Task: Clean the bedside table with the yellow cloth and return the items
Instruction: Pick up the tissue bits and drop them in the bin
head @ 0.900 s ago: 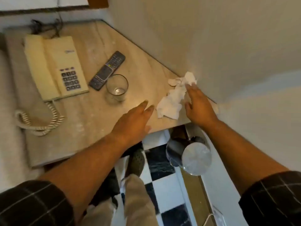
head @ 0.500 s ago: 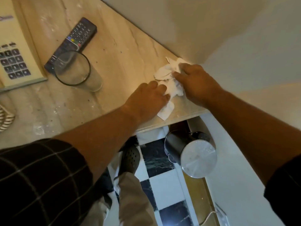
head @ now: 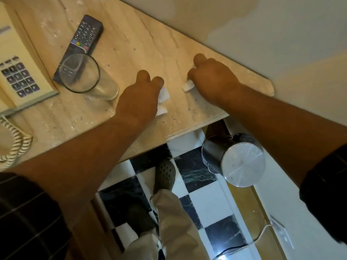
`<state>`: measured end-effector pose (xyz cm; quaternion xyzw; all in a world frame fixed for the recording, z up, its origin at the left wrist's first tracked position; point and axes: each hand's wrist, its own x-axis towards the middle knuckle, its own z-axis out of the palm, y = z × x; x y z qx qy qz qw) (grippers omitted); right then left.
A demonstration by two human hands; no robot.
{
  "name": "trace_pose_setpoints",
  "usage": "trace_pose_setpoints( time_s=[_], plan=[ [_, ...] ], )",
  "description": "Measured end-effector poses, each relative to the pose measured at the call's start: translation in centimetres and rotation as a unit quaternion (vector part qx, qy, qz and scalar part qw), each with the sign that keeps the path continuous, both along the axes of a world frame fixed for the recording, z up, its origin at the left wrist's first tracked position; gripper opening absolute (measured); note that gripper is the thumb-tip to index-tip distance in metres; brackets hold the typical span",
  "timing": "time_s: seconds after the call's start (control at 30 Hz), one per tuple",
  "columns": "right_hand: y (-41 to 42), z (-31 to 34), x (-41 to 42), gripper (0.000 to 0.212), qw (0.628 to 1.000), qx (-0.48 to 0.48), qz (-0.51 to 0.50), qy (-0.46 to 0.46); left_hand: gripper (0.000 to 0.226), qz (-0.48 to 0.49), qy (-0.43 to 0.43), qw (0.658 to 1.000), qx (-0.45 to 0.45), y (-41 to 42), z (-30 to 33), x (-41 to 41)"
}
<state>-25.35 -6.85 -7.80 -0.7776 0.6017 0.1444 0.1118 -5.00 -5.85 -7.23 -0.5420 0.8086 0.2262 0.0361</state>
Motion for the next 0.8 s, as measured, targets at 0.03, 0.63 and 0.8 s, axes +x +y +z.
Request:
trace_pose_setpoints(
  time_s=[0.03, 0.63, 0.8],
  plan=[
    [0.0, -0.1, 0.3, 0.032, 0.998, -0.001, -0.048, -0.032, 0.039, 0.000, 0.003, 1.000, -0.004, 0.2, -0.1, -0.1],
    [7.9, -1.3, -0.9, 0.049, 0.980, 0.007, -0.192, -0.046, 0.050, -0.184, -0.109, 0.974, -0.080, 3.1, -3.6, 2.9],
    [7.3, -0.4, -0.9, 0.030, 0.987, -0.060, -0.151, -0.006, 0.036, -0.144, -0.049, 0.985, -0.085, 2.1, -2.4, 3.2]
  ],
)
